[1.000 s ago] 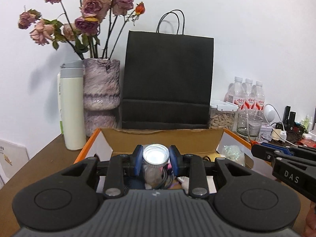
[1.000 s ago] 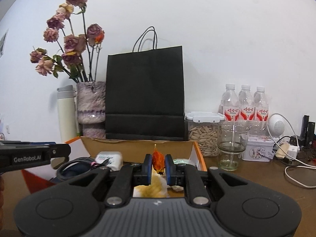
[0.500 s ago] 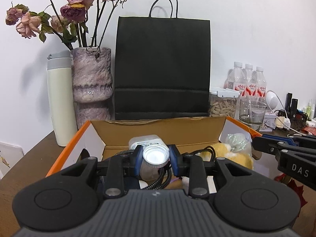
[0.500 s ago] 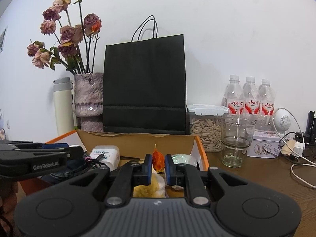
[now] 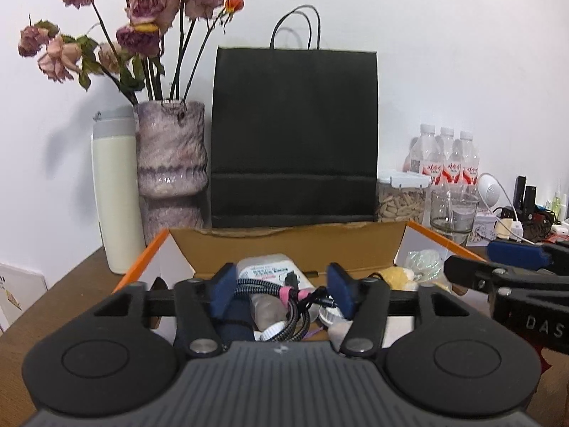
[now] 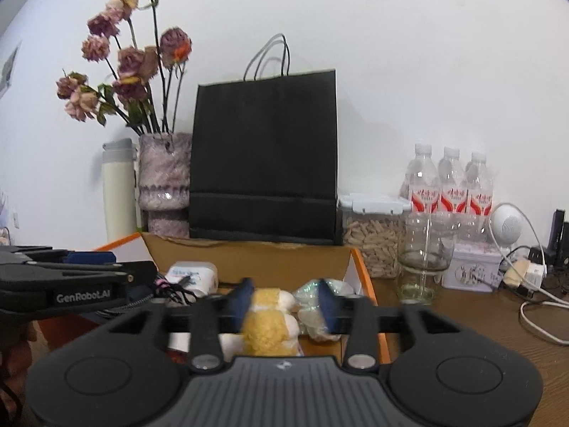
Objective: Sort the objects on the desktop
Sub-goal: 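Open both tools to drop the petal and cap into the box, then withdraw both tools from the box toward the remaining loose items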
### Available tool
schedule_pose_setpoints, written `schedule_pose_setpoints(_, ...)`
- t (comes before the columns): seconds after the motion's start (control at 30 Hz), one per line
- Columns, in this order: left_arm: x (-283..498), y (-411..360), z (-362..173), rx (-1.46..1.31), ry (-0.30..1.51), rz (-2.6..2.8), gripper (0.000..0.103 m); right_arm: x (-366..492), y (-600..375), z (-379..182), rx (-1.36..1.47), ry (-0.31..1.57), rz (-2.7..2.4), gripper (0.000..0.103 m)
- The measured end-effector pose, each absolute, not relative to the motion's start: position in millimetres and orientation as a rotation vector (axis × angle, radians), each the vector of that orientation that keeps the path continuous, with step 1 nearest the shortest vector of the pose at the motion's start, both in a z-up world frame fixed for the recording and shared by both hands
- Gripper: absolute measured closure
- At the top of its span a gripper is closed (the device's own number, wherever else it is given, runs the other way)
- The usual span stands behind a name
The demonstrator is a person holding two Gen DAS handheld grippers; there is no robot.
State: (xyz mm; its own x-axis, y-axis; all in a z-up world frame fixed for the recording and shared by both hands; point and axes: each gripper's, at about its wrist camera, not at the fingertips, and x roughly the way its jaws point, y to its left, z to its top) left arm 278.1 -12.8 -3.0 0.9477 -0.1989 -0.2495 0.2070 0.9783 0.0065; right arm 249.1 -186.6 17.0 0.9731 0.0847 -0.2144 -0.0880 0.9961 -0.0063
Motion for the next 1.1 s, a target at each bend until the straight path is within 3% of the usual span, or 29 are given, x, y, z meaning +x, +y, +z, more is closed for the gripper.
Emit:
schedule_pose_setpoints(0.03,277,-13,-3,0.033,0.243,-0.205,0.022,247,-185,18,-0.023,0.202,0.083,0.043)
schedule_pose_setpoints(0.17,270,-13,-2,0.028,0.194,-0.190,0.002,242,-183,19,-0.034,0.178,0.078,0.013)
schedule_pose_setpoints(0.3,268,-9,0,-0.005,0.163,-0.177,0.000,240,-186,20,-0.024,0.162,0.070,0.000)
schedule_pose_setpoints(1.1,247,-6,-7,0.008,0.155,-0.182,0.000,222,-182,19,-0.039,0.162,0.087,0.000)
